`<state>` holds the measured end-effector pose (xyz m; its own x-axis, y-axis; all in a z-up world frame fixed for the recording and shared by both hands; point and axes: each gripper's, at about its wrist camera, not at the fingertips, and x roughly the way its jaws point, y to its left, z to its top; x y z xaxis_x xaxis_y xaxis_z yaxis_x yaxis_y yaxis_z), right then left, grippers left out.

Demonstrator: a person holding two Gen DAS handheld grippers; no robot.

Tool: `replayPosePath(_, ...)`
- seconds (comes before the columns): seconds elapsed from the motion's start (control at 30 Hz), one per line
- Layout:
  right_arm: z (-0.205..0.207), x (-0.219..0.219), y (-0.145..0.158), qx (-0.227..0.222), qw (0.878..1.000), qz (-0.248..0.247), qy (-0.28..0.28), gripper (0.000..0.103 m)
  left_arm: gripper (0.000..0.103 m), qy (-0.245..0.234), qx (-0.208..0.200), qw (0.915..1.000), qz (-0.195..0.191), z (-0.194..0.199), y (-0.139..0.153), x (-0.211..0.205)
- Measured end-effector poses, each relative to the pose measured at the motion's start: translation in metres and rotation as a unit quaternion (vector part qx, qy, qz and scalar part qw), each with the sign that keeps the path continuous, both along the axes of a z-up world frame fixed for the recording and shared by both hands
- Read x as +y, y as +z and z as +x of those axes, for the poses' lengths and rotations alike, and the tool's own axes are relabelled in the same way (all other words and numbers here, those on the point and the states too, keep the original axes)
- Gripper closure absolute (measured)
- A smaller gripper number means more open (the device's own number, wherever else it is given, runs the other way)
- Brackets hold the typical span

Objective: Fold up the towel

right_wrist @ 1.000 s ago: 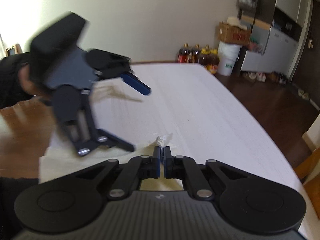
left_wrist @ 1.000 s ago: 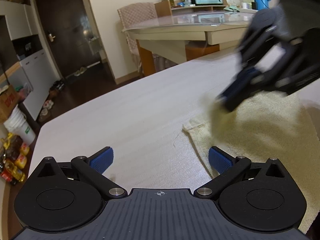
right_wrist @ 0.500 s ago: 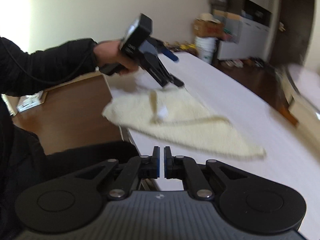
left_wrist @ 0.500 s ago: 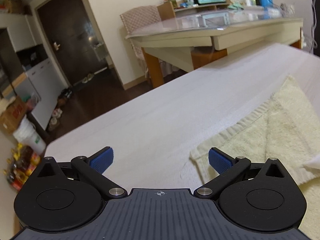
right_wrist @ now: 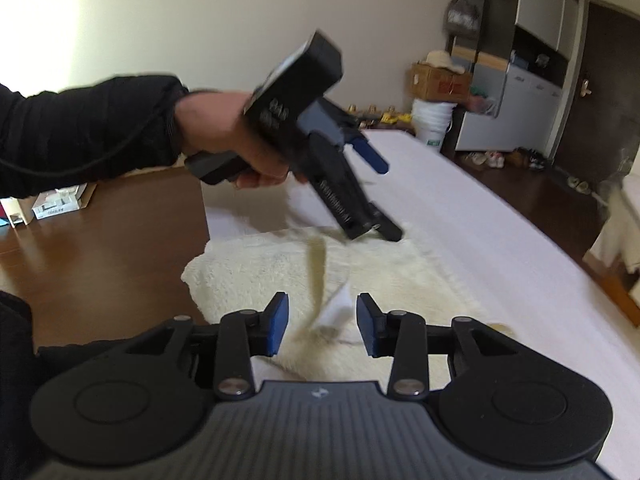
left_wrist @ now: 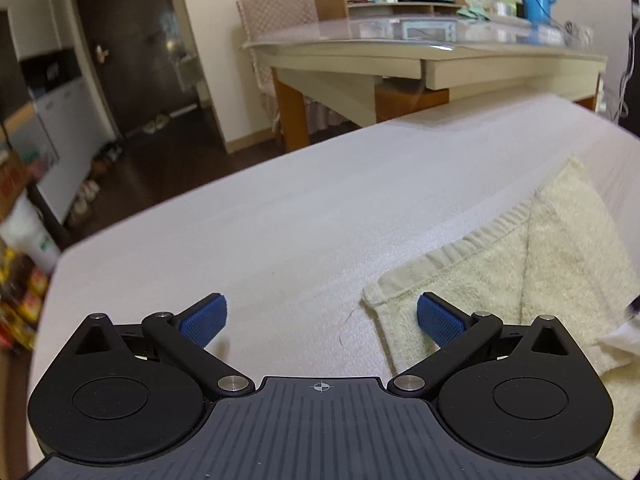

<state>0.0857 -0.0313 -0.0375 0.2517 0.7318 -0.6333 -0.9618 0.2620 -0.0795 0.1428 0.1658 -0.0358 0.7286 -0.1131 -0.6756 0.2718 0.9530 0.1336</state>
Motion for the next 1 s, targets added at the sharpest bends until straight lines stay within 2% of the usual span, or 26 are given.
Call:
replayPosePath(0.1,0.005,0.008,-0.009,-0.002,1.0,-0.004,-0.016,0.06,0.0,0.0,-0.001,1.0,-0.001,-0.001,0.0,0.0)
replayPosePath(0.17,0.008,0.007,-0.01,-0.009,1.0,-0.004,-0.028,0.069,0.0,0.001,-0.003,1.0,-0.001,-0.001,0.0,0.0)
replayPosePath(0.2,0.009,0.006,-0.011,-0.012,0.999,-0.004,-0.031,0.086,0.0,0.001,-0.003,1.0,-0.001,-0.001,0.0,0.0)
replayPosePath(0.23,0.008,0.001,-0.008,-0.022,0.999,-0.002,-0.035,0.091,0.0,0.001,-0.004,1.0,-0.001,-0.001,-0.001,0.0)
replayPosePath(0.43,-0.018,-0.034,0.018,-0.021,0.999,-0.024,-0.008,0.092,0.0,0.003,-0.008,1.0,0.0,-0.002,-0.001,-0.001)
replayPosePath(0.5,-0.039,-0.055,0.026,-0.014,0.998,-0.052,0.009,0.092,0.0,0.005,-0.008,1.0,0.002,-0.002,-0.001,-0.002)
replayPosePath(0.6,-0.06,-0.089,0.029,0.006,0.997,-0.082,0.001,0.092,0.0,0.006,-0.01,0.9999,0.001,-0.003,-0.001,-0.002)
replayPosePath(0.67,-0.066,-0.104,0.027,0.024,0.995,-0.091,-0.013,0.09,0.0,0.008,-0.012,0.9999,0.0,-0.004,-0.001,-0.002)
replayPosePath(0.73,-0.069,-0.118,0.024,0.047,0.994,-0.093,-0.027,0.074,0.0,0.01,-0.012,0.9999,-0.001,-0.005,-0.001,-0.002)
replayPosePath(0.77,-0.066,-0.124,0.026,0.065,0.995,-0.067,-0.035,0.07,0.0,0.011,-0.012,0.9999,-0.001,-0.005,-0.001,-0.002)
replayPosePath(0.83,-0.059,-0.136,0.031,0.093,0.994,-0.014,-0.052,0.054,0.0,0.014,-0.013,0.9998,0.004,-0.006,-0.001,-0.004)
replayPosePath(0.9,-0.039,-0.145,0.038,0.093,0.99,0.044,-0.095,0.05,0.0,0.016,-0.014,0.9997,0.015,-0.006,0.001,-0.008)
replayPosePath(1.0,-0.004,-0.149,0.037,0.063,0.978,0.073,-0.186,0.049,0.0,0.017,-0.016,0.9991,0.035,-0.007,0.003,-0.014)
